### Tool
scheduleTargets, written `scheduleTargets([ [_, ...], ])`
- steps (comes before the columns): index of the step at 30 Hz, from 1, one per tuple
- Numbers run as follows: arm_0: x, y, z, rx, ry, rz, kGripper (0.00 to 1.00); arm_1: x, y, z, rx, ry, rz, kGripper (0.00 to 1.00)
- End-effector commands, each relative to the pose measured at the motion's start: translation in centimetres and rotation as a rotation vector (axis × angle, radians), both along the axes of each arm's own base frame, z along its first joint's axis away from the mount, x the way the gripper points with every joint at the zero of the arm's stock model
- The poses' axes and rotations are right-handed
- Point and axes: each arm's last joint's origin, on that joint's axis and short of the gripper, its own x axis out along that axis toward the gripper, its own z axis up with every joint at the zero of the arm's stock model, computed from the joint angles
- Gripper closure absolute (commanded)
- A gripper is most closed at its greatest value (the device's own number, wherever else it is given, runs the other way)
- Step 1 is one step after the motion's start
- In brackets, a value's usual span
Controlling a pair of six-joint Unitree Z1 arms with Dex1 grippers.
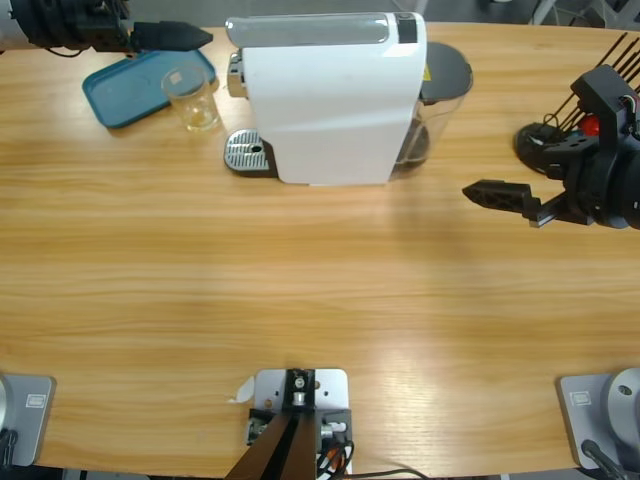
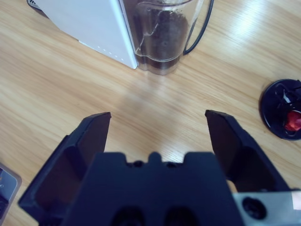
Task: Pour coffee
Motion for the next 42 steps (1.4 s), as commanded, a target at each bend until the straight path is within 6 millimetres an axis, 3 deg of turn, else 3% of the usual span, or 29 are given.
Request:
scheduleTargets([
  [1,1.3,0.0,-2.1,-0.001,0.099,0.015,0.253,0.0,0.1,-1.0,-0.031,0.022,-0.011,0.105],
  [13,2.3,-0.3,-3.0,-0.011,0.134,0.032,0.256,0.0,0.1,-1.0,-0.031,0.02,-0.012,0.105],
  [23,2.0,-2.4,-2.9,-0.019,0.129,-0.018,0.257,0.0,0.1,-1.0,-0.031,0.017,-0.014,0.105],
  [29,2.0,-2.5,-2.7,-0.02,0.122,-0.018,0.262,0.0,0.1,-0.9,-0.031,0.016,-0.014,0.105],
  [36,1.6,-1.9,-1.9,-0.028,0.11,-0.01,0.268,0.0,0.1,-1.0,-0.032,0.017,-0.014,0.105],
  [42,1.6,0.4,-1.4,-0.037,0.102,0.036,0.276,0.0,0.1,-1.0,-0.032,0.018,-0.014,0.105],
])
